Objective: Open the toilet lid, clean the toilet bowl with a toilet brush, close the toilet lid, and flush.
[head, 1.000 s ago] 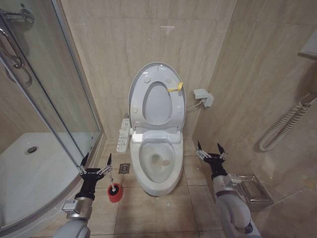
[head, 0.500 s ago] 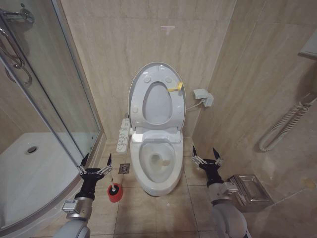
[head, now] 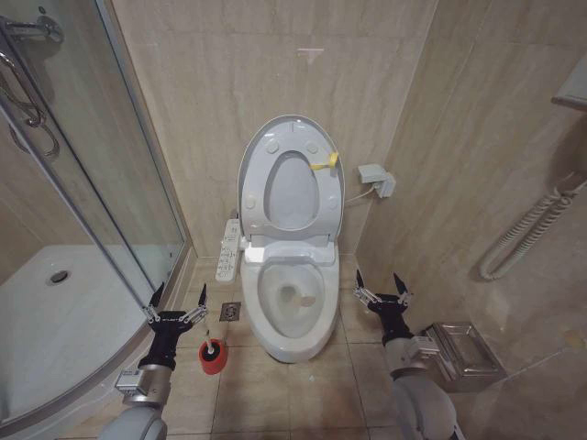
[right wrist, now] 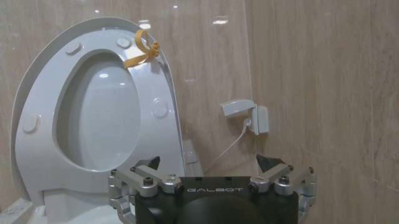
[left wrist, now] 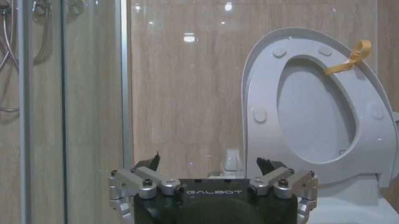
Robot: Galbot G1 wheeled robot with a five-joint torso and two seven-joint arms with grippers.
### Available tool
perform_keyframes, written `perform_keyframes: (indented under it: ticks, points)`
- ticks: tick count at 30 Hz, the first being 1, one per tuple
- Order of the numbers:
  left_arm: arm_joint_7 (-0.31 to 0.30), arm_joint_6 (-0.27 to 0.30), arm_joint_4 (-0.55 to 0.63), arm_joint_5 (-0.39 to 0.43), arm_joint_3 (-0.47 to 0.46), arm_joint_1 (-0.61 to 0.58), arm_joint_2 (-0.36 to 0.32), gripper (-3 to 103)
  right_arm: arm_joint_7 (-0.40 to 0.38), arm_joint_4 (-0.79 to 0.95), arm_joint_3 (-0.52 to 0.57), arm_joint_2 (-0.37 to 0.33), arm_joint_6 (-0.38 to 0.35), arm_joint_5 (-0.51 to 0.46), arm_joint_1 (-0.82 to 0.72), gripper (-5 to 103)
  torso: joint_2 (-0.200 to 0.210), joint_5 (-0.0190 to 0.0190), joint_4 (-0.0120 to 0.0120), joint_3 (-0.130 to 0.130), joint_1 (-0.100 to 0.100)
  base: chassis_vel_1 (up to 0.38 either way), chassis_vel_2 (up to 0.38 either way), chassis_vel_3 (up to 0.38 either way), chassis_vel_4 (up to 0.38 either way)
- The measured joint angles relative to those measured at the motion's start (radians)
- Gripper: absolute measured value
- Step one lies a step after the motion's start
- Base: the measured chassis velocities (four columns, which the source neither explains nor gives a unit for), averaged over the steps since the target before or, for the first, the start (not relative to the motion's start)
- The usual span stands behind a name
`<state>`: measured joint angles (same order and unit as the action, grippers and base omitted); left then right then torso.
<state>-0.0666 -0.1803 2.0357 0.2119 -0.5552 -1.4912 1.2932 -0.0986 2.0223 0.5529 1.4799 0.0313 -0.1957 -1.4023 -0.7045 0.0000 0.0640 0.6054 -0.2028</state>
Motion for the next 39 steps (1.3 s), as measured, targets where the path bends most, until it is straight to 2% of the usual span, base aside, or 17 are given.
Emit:
perform_keyframes:
  ticks: [16,39]
  points:
    - [0.000,0.000,0.000,0.000,0.000,0.001,0.000,100,-0.001,0.000,-0.001,-0.001,-0.001,-0.001,0.002,100,0.000,0.0000,-0.0003,0.001,-0.002,-0.087,0.098,0.094,-0.087]
    - [0.000,0.000,0.000,0.000,0.000,0.000,0.000,100,-0.001,-0.001,0.000,-0.001,-0.001,-0.002,0.002,100,0.000,0.0001,0.0000,0.000,0.000,-0.028,0.030,0.030,-0.030]
